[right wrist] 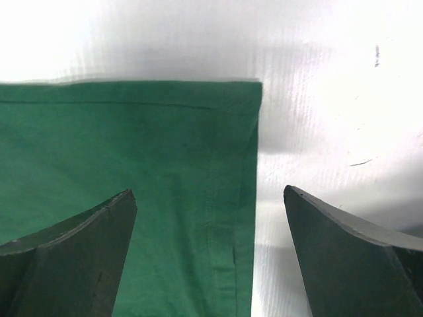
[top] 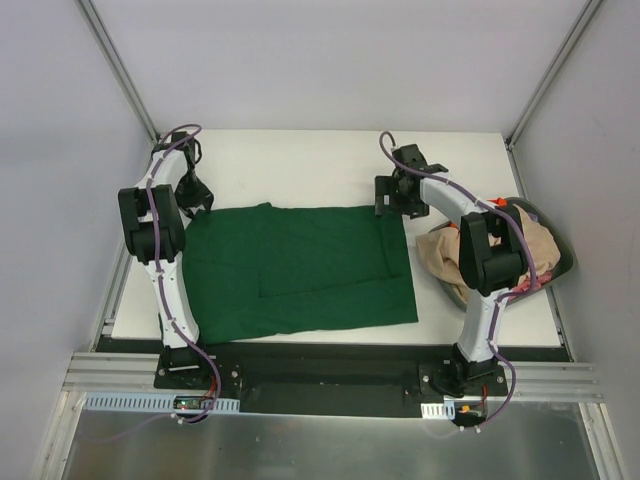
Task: Fold and stack the t-shirts
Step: Grap the side of the flattened tshirt furthest away from the robot with both arms
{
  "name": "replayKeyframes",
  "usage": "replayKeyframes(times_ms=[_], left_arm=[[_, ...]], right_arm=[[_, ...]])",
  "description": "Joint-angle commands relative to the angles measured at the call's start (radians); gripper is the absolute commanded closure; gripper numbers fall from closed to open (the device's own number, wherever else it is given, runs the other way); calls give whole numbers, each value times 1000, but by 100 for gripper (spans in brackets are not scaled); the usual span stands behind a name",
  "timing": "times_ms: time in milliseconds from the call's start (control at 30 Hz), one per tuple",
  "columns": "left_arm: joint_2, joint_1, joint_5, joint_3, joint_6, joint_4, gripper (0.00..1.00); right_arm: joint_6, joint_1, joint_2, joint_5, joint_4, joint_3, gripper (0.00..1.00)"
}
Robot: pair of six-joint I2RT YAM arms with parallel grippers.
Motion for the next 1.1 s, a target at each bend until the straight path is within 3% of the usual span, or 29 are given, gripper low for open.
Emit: replayKeyframes(times_ms=[0,133,200,533,700,933,1067], left_arm=[[11,-1,55,-3,-19,-34,61],[-3,-1,37,-13,-20,-36,91],[-9,-2,46,-14,-20,-36,99],[-7,-1,54,-4,-14,-36,100],[-11,-1,46,1,-13,-36,100],[-17,-2,51,0,-16,-34,100],[-20,-1,55,1,-16,-34,100]], right_arm=[[1,-15,19,46,-19,62,4],[3,-22,52,75,-19,98,4],[1,-28,74,72,-19,128,4],[-8,-36,212,89,-33,295,1],[16,-50,296,95,-94,375,15],[55,-48,269,71,-75,310,47],[64,-50,261,46,-67,303,57]])
